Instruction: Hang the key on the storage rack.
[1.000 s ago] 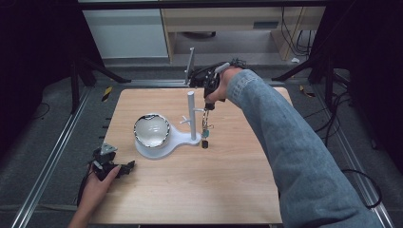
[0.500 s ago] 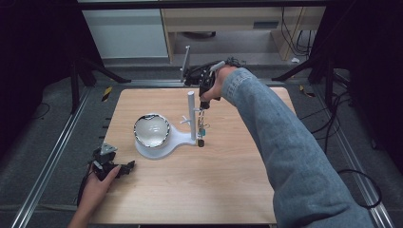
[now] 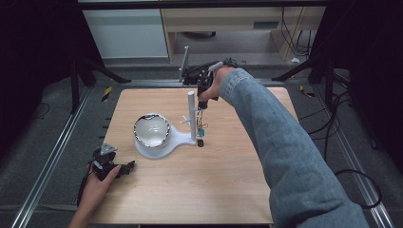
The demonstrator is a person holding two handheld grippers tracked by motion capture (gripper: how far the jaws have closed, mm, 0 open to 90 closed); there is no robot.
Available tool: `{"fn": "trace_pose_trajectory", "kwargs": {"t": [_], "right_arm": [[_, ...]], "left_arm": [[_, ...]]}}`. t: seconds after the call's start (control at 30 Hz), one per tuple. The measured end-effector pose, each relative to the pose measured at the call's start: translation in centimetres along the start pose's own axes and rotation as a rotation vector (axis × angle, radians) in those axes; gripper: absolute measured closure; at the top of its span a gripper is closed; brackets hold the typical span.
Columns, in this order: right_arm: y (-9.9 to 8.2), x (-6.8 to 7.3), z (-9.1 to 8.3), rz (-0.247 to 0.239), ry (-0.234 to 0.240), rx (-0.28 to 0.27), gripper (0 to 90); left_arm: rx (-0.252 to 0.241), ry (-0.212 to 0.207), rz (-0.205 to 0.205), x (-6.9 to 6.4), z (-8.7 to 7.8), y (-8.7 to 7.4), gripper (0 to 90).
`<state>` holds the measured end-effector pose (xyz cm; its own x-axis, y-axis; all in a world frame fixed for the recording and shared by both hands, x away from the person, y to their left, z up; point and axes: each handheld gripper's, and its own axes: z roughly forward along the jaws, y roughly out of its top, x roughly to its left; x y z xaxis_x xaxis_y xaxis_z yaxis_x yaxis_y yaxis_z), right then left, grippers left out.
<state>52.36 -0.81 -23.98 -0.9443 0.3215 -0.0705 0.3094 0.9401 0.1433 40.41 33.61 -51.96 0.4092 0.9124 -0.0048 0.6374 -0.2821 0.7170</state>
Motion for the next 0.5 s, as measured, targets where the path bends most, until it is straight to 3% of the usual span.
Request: {"fn": "trace_pose_trajectory", "kwargs": {"t": [0.5], "right_arm": [[-0.45,-0.17,-0.18,0.002,-0.003,-0.006,80.7]], "left_arm": [[-0.001,0.0,0.0,0.0,0.01,0.0,0.0]]}}
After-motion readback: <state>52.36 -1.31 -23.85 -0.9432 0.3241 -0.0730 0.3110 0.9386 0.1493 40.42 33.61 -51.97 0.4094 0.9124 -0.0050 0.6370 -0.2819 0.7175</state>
